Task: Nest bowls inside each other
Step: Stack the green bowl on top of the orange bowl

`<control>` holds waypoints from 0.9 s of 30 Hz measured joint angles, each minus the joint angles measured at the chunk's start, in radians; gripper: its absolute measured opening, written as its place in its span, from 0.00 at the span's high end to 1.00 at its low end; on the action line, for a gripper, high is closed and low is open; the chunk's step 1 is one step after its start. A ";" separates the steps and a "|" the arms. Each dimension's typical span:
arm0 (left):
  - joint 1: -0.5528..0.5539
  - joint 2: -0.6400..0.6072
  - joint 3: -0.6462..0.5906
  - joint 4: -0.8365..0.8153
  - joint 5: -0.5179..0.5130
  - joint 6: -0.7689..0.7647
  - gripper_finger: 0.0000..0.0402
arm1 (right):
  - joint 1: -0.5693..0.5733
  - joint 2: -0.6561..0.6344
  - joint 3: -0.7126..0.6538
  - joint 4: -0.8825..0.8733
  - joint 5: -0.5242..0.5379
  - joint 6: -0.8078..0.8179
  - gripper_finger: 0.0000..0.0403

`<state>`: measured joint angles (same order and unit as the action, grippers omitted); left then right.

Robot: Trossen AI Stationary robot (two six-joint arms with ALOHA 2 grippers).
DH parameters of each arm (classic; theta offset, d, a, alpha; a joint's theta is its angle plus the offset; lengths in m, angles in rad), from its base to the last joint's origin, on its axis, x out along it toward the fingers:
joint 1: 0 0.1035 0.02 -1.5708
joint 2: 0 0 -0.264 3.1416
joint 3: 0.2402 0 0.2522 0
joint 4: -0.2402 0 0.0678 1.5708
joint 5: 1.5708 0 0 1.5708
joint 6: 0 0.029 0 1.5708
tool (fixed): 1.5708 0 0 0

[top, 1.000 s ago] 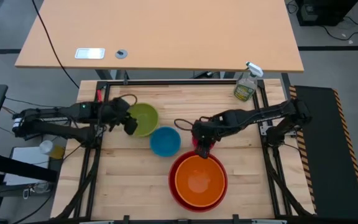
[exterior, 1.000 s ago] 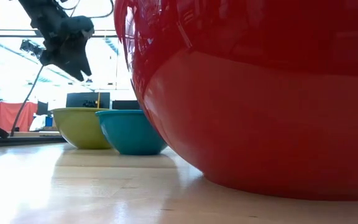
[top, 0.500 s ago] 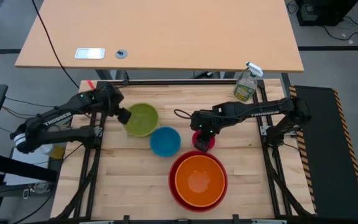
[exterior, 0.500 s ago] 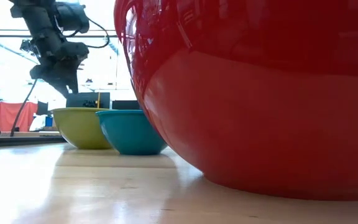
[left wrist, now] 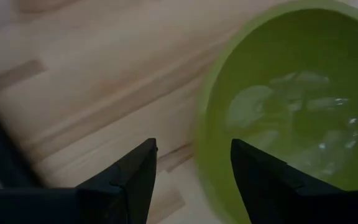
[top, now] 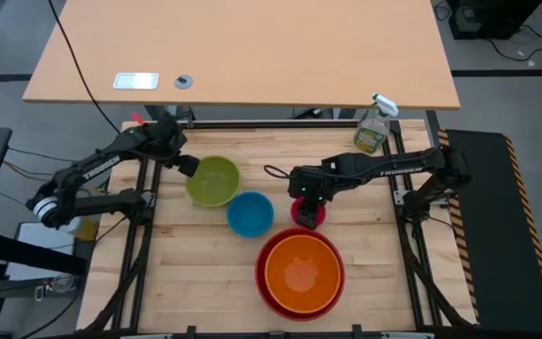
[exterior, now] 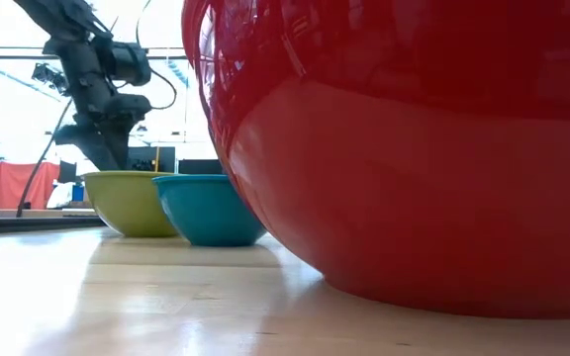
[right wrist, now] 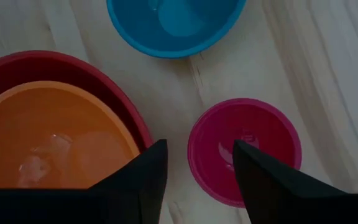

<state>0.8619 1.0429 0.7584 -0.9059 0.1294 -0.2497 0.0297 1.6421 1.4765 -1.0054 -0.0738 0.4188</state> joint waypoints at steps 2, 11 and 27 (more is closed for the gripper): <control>-0.001 0.039 0.000 0.034 0.028 -0.004 0.48 | -0.004 0.000 0.000 0.000 0.000 -0.004 0.53; -0.003 0.198 0.000 0.077 0.033 0.008 0.48 | -0.007 0.000 0.000 0.002 0.002 -0.005 0.53; -0.076 0.269 -0.001 0.087 0.012 0.058 0.82 | -0.008 0.000 0.000 0.010 0.054 -0.030 0.53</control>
<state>0.7858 1.3117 0.7578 -0.8187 0.1416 -0.1917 0.0219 1.6421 1.4765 -0.9958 -0.0197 0.3889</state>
